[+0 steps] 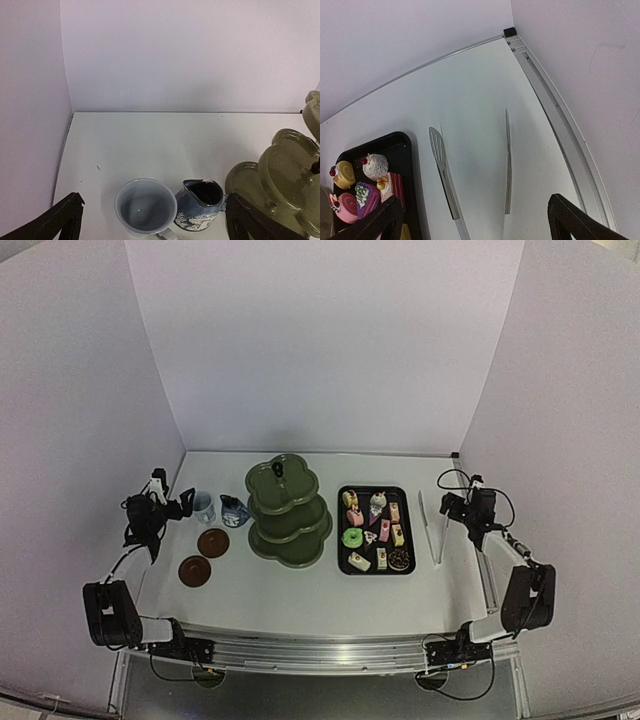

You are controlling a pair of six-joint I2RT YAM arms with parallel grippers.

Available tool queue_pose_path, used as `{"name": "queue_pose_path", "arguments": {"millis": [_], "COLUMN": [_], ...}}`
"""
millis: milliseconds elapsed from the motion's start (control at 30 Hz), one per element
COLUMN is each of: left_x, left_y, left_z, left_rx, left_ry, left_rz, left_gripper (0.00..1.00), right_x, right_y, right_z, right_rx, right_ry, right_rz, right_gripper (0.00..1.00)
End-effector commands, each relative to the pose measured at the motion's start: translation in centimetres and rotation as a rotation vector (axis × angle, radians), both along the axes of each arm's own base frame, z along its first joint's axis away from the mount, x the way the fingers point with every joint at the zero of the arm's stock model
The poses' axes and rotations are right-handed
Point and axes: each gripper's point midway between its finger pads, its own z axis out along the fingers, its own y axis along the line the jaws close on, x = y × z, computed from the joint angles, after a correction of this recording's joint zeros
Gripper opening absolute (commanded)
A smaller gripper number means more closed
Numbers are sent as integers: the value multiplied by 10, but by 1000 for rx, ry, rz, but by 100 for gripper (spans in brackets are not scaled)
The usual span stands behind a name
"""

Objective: Serve the afternoon tea

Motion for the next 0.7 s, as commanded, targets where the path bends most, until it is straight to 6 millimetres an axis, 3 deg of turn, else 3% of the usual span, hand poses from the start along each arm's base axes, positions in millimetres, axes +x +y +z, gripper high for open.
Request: {"name": "queue_pose_path", "arguments": {"millis": [0,100,200,433,667], "left_x": [-4,-9,-17,-65,-91], "left_y": [-19,-35,-62,-120,-140], "left_z": [25,44,49,26,20], "left_rx": [-31,-12,35,167,190], "left_ry": [-20,-36,4,19,-14], "left_rz": [-112,-199,-349,-686,-849], "left_gripper": [100,100,100,100,100], "right_x": [-13,-21,-29,-39,-36], "right_y": [10,21,25,32,42], "right_z": [-21,-38,-56,-92,-116], "right_rx": [29,-50,-71,-23,4], "right_ry": [183,307,426,622,703], "right_rz": [-11,-8,-24,-30,22], "right_gripper": [98,98,98,98,96]}}
